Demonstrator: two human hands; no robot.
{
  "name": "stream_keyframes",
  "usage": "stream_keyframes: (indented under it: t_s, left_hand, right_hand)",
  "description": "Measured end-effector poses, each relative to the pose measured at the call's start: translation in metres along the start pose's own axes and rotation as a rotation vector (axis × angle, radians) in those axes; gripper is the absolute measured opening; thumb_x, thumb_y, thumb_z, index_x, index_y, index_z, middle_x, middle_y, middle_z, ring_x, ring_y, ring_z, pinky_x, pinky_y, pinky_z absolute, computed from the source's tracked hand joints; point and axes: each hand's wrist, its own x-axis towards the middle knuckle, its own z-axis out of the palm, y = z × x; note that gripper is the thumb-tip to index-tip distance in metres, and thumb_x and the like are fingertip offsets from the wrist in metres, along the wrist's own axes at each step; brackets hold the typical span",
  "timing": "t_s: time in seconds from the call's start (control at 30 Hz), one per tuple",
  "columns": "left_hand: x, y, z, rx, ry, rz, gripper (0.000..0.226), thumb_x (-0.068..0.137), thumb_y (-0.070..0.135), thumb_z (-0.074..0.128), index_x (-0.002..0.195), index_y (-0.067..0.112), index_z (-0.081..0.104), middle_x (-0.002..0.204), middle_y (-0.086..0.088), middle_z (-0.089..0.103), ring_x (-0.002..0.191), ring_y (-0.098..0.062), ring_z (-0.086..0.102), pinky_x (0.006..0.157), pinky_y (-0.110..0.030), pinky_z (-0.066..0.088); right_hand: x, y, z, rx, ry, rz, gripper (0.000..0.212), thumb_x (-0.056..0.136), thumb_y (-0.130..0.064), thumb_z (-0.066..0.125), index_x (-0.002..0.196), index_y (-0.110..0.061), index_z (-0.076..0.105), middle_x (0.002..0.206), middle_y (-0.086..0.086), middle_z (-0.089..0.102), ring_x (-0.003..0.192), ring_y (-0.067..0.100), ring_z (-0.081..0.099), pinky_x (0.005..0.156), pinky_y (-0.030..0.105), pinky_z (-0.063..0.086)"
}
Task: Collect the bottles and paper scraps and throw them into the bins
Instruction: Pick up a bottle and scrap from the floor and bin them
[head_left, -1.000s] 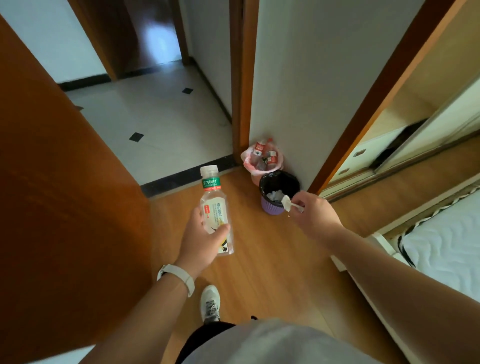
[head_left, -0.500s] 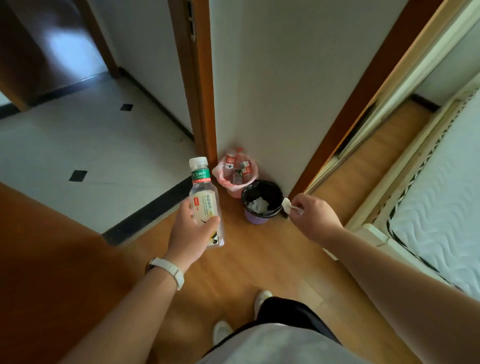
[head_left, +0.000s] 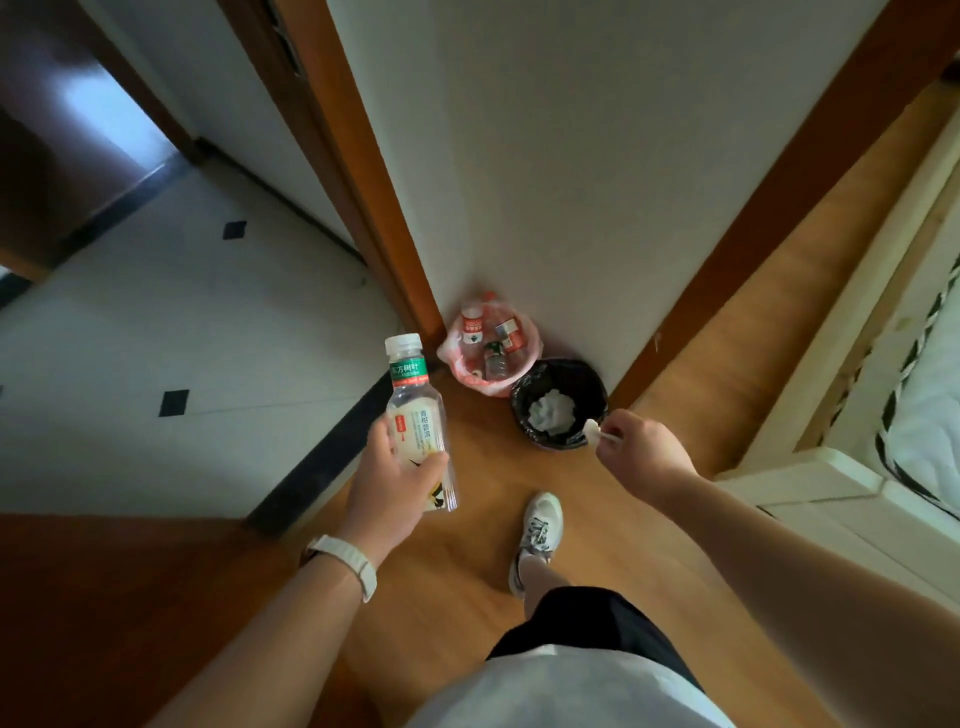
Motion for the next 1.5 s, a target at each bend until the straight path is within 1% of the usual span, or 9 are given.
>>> stream_keyframes:
  t_s: [0.2,0.33,0.5,0.83,1.0,1.13,1.23,1.4,1.5]
  left_hand:
    - [0.09,0.035,0.018,0.051,-0.015,-0.001,0.058,0.087,0.027,0.072,0.13,0.034,0.034,0.112,0.009,0.058,0.09,-0.01,0.066,0.061,-0.022,0.057]
    - [0.137,0.042,0.038,0.075,-0.075,0.023,0.059,0.087,0.026,0.071,0.133,0.034,0.035,0.115,0.01,0.058,0.093,-0.006,0.064,0.063,-0.023,0.058]
    - [0.197,0.034,0.057,0.067,-0.1,0.002,0.056,0.086,0.028,0.072,0.129,0.038,0.037,0.112,0.015,0.058,0.092,-0.005,0.065,0.067,-0.029,0.061]
    - [0.362,-0.061,0.144,0.121,-0.136,0.011,0.072,0.082,0.026,0.078,0.141,0.028,0.037,0.113,0.015,0.058,0.092,0.005,0.063,0.062,-0.011,0.052]
    - [0.444,-0.126,0.193,0.203,-0.152,0.085,0.08,0.078,0.035,0.08,0.141,0.03,0.032,0.125,0.01,0.057,0.103,-0.002,0.061,0.073,-0.021,0.057]
    - [0.501,-0.177,0.227,0.299,-0.185,0.073,0.079,0.079,0.035,0.079,0.141,0.025,0.032,0.129,0.004,0.056,0.103,-0.007,0.06,0.057,-0.005,0.047]
    - [0.538,-0.205,0.246,0.305,-0.179,0.084,0.08,0.081,0.032,0.078,0.144,0.022,0.03,0.133,0.002,0.054,0.108,-0.01,0.059,0.056,0.001,0.043]
    - [0.581,-0.238,0.267,0.339,-0.116,0.158,0.089,0.077,0.038,0.081,0.146,0.019,0.029,0.131,0.001,0.056,0.109,-0.011,0.061,0.082,-0.027,0.057]
    - [0.592,-0.248,0.278,0.363,-0.127,0.159,0.089,0.079,0.034,0.081,0.148,0.019,0.028,0.137,0.001,0.052,0.113,-0.006,0.055,0.076,-0.007,0.048]
  right_hand:
    - [0.086,-0.006,-0.006,0.041,-0.075,-0.002,0.025,0.095,-0.042,0.05,0.077,-0.024,0.049,0.076,0.0,0.057,0.069,0.023,0.055,0.058,0.029,0.037]
    - [0.122,-0.012,-0.006,-0.042,-0.112,-0.042,0.01,0.092,-0.028,0.051,0.091,-0.019,0.056,0.087,0.0,0.058,0.076,0.023,0.053,0.062,0.028,0.037]
    - [0.152,-0.005,0.019,-0.081,-0.138,-0.108,0.017,0.09,-0.025,0.055,0.104,-0.017,0.062,0.101,0.003,0.065,0.083,0.026,0.061,0.062,0.028,0.04]
    - [0.261,0.055,0.128,-0.013,-0.063,0.046,0.012,0.088,-0.02,0.061,0.099,-0.017,0.064,0.091,-0.001,0.063,0.068,0.016,0.052,0.054,0.023,0.034]
    - [0.315,0.085,0.206,0.0,-0.05,0.092,0.015,0.088,-0.017,0.061,0.102,-0.015,0.064,0.09,-0.002,0.057,0.071,0.018,0.049,0.052,0.021,0.03]
    - [0.349,0.107,0.271,0.019,-0.087,0.177,0.015,0.09,-0.019,0.058,0.103,-0.014,0.064,0.094,0.004,0.061,0.074,0.023,0.052,0.056,0.026,0.033]
    - [0.371,0.123,0.309,-0.01,-0.066,0.248,0.017,0.093,-0.025,0.054,0.105,-0.016,0.063,0.097,0.005,0.062,0.074,0.022,0.051,0.056,0.026,0.033]
    - [0.398,0.135,0.348,-0.091,-0.087,0.298,0.032,0.093,-0.034,0.052,0.121,-0.02,0.059,0.118,0.004,0.055,0.103,0.028,0.055,0.07,0.029,0.035]
    - [0.407,0.137,0.358,-0.146,-0.084,0.238,0.039,0.09,-0.038,0.055,0.124,-0.018,0.058,0.122,0.007,0.055,0.113,0.031,0.051,0.078,0.036,0.04]
